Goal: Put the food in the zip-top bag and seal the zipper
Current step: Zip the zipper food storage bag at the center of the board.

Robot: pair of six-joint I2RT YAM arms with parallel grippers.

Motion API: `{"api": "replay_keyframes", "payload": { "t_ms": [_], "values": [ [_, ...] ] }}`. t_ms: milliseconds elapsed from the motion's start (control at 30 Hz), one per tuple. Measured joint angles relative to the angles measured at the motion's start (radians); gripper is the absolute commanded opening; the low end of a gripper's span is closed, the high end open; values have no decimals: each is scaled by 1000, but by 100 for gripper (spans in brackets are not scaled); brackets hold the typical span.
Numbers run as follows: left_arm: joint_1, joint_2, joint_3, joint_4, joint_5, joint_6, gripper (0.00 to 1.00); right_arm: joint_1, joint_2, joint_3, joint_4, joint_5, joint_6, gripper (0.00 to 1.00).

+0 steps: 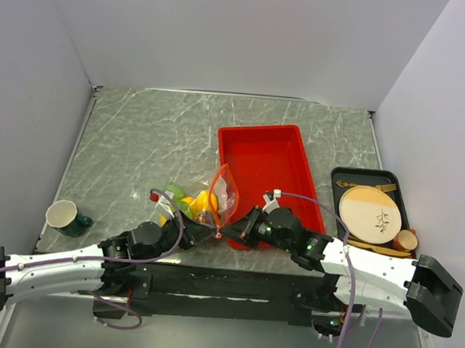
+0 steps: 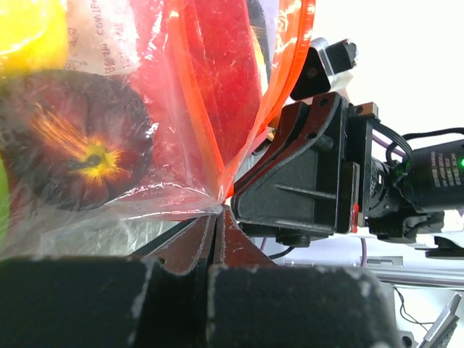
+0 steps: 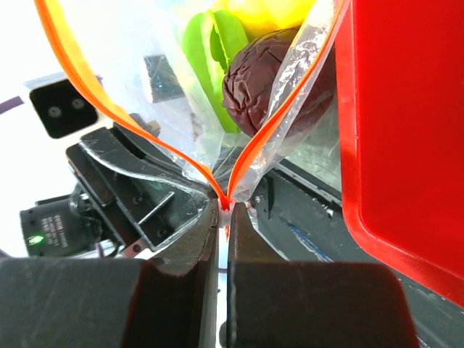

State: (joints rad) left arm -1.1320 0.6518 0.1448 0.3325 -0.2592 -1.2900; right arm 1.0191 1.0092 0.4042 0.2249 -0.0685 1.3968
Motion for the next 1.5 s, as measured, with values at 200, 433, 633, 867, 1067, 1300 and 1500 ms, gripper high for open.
{"api": "replay_keyframes", "payload": {
  "t_ms": [200,433,633,867,1067,1300,1500],
  "values": [
    [2,-6,-11,42,16,17,1,-37,-19,-6,19,-41,13,0],
    [12,93,-12,115,69,91,1,-69,31,-4,21,-83,1,0],
    [16,208,-12,180,112,129,1,-85,74,5,-19,-98,-21,0],
    [18,216,-12,199,146,162,1,-86,62,19,-55,-98,-47,0],
    [19,260,-11,232,203,190,1,-86,59,23,-87,-102,-68,0],
    [24,283,-11,271,262,214,1,-86,52,60,-154,-101,-113,0],
    [25,304,-11,316,306,228,1,-85,3,61,-192,-81,-130,0]
  ]
}}
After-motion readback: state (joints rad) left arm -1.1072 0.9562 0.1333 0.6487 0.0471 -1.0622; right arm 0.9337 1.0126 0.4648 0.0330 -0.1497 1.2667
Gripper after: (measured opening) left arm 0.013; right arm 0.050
